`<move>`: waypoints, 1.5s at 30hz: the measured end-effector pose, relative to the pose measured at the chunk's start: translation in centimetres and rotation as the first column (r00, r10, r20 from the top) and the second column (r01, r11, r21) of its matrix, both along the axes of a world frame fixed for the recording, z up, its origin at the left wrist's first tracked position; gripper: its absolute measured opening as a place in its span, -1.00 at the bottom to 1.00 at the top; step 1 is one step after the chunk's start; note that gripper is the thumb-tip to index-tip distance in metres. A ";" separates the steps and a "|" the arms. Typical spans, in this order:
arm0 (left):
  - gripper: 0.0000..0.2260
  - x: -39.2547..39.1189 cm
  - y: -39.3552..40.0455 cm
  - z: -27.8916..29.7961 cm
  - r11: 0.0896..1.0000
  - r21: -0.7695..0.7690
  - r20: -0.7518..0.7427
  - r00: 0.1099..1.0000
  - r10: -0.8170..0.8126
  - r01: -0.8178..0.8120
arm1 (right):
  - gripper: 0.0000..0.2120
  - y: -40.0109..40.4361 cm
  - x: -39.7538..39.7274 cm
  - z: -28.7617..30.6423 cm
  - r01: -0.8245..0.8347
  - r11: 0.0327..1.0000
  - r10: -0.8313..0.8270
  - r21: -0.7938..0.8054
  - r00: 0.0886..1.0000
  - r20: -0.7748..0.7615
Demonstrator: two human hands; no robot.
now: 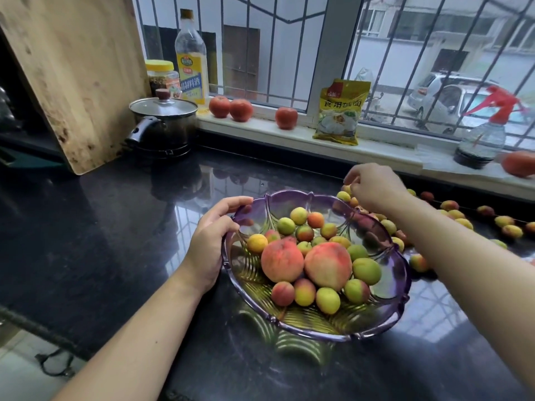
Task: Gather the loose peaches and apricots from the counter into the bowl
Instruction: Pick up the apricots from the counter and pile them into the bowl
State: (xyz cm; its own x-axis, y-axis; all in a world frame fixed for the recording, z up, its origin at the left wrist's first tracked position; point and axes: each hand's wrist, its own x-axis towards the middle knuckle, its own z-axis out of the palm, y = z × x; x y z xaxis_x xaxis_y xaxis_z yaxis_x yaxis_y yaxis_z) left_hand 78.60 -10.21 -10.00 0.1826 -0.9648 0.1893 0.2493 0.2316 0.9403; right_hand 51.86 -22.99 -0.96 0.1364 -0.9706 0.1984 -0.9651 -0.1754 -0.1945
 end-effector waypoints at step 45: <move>-0.56 -0.1 0.3 0.6 1.000 -0.005 0.026 1.000 -0.005 0.005 | -0.61 10.0 4.1 1.9 -0.787 0.576 0.225 0.219 0.410 0.884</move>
State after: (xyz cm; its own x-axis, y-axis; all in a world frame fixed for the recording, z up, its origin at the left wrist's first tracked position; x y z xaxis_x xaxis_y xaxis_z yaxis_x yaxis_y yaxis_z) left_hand 78.51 -9.95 -9.39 0.1731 -0.9646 0.1991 0.2261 0.2356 0.9452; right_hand 55.98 -13.00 0.90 0.7291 -0.6843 -0.0100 -0.1686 -0.1654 -0.9717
